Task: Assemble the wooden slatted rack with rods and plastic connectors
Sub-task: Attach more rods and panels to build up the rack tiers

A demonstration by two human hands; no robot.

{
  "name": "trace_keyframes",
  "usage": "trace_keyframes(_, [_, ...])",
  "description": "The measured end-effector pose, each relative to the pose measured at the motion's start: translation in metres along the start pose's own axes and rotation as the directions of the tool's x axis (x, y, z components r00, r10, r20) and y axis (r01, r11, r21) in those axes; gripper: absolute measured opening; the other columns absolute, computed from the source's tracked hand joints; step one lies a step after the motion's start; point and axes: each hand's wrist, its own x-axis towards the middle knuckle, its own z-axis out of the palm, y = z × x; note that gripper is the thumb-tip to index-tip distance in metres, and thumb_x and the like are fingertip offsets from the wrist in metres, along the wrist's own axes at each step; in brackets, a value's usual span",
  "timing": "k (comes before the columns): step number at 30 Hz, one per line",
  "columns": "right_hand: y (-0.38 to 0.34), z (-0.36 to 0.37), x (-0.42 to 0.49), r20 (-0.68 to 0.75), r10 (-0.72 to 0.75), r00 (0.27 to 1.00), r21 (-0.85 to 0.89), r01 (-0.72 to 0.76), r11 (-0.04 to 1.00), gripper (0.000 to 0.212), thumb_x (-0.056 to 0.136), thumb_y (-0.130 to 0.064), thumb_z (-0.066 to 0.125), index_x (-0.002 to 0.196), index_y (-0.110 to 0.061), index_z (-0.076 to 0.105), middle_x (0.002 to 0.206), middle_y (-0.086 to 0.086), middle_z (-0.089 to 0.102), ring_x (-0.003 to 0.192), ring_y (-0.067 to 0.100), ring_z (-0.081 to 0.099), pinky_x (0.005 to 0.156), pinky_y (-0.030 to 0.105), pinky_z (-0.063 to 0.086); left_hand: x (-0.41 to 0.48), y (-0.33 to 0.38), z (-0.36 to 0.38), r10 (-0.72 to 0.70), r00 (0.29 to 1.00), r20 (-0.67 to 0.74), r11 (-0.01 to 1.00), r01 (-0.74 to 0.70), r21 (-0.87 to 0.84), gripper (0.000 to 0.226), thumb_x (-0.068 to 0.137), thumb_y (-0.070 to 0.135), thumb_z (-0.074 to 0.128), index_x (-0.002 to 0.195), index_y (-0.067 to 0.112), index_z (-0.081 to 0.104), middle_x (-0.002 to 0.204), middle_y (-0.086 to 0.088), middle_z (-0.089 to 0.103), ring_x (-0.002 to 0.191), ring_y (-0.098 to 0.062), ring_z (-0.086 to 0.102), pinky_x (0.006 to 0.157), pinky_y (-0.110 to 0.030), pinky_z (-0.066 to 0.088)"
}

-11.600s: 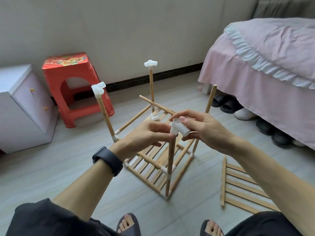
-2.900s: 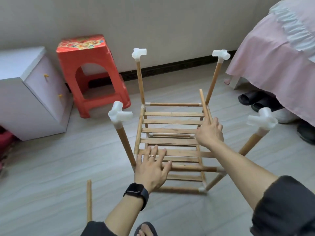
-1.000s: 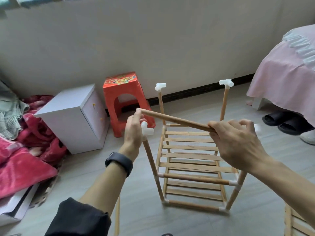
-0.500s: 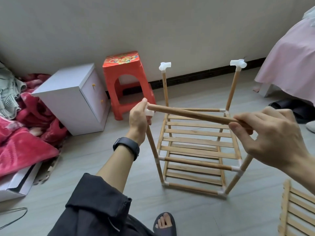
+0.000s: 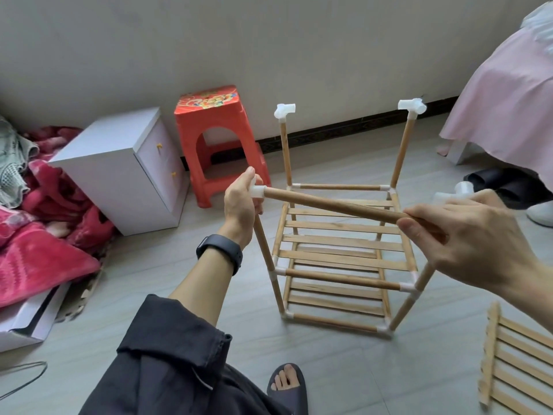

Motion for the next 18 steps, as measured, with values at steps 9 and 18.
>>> trace_keyframes(9, [0.012,-0.002,0.030,-0.048,-0.165,0.985,-0.251,0.148,0.957,0.040,0.103,-0.047,0.045,0.102,-0.017,0.072,0.072,0.001,0.069,0.070,0.029,0.058,0.076,0.045,0.032,0.005,-0.003,-0.001,-0.006,0.998,0.069,0.998,0.001,0.068,0.040,0.104,0.034,0.040,0.068,0.018,0.047,0.049,0.008,0.039,0.044,-0.009,0.033,0.048,-0.024,0.033])
trace_keyframes(18, [0.002,0.007,0.048,-0.020,-0.100,0.995,-0.225,0.093,0.970,0.045,0.103,-0.050,0.037,0.103,-0.019,0.070,0.073,0.000,0.068,0.075,0.028,0.055,0.077,0.042,0.030,0.014,-0.002,0.000,0.044,0.999,-0.018,0.995,-0.043,0.089,0.045,0.104,0.036,0.041,0.063,0.019,0.049,0.048,0.009,0.041,0.044,-0.009,0.037,0.049,-0.026,0.035])
